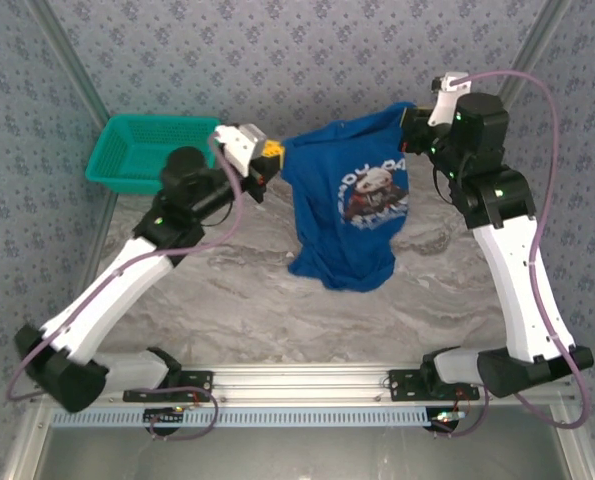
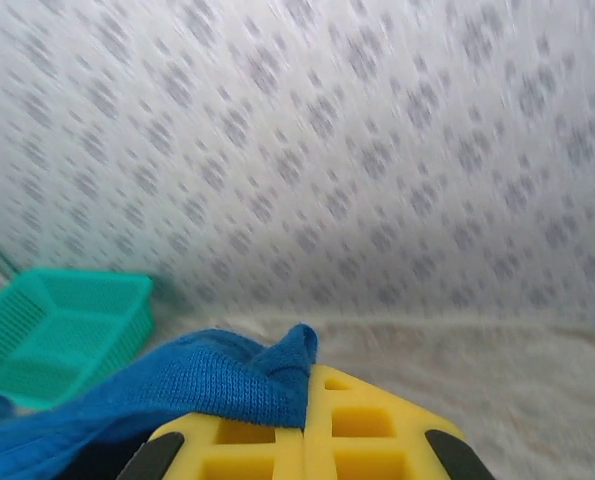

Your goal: Fold the inside-out t-shirt

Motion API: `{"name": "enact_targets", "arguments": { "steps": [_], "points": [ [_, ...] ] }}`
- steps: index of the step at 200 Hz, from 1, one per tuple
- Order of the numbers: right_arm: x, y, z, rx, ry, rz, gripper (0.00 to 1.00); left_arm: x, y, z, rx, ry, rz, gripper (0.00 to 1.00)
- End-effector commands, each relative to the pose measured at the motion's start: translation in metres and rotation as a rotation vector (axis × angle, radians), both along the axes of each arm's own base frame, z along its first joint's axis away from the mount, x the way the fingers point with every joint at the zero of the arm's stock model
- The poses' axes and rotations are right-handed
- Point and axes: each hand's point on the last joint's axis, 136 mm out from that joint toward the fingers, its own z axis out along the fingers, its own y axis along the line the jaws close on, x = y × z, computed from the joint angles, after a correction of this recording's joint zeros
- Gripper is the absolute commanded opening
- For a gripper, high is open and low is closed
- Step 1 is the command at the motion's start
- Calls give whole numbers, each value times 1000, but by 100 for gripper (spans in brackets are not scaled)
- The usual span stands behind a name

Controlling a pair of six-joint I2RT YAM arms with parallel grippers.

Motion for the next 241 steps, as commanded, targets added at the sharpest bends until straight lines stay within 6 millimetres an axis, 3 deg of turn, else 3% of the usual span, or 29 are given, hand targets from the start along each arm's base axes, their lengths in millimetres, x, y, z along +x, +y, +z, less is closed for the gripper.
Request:
{"name": "enact_targets", "arguments": {
  "steps": [1,26,44,69,78,87,118,133,148,167,174,185,204,223,225,228,241],
  "points": [
    [-34,-4,76,12,-231,-19,0,-15,29,53,14,-132,186,0],
    [-57,-5,111,10,-328,-25,0,-34,27,92,40,-215,197,0],
    [-80,-21,135,19,-404,-65,0,-51,13,111,74,-259,144,0],
    [-106,-47,159,-8,-470,-160,0,-71,-17,114,150,-225,5,0],
    [-110,-54,164,-23,-478,-190,0,-76,-31,106,176,-193,-59,0],
    [-112,-60,168,-42,-484,-215,0,-86,-35,116,153,-191,-108,0],
    [-92,-70,176,-102,-478,-287,0,-105,-54,116,130,-128,-269,0],
    [-67,-64,175,-125,-458,-278,0,-99,-54,112,121,-78,-246,0],
    [-28,-46,164,-146,-419,-225,0,-83,-52,99,104,1,-196,0],
    [34,-9,130,-159,-328,-99,0,-51,-41,69,70,140,-96,0],
    [61,6,107,-164,-270,-56,0,-36,-38,43,68,216,-60,0],
    [101,44,63,-166,-173,63,0,-15,-28,5,53,332,5,0],
    [162,126,-47,-216,29,244,2,13,-1,-75,30,538,138,0],
    [180,205,-144,-262,174,410,8,23,29,-155,7,737,249,0],
    [179,208,-147,-264,177,417,8,23,32,-165,9,757,263,0],
    [182,223,-168,-273,206,441,11,22,38,-175,7,780,283,0],
    [180,258,-213,-298,256,502,22,19,55,-215,4,858,344,0]
  ]
}}
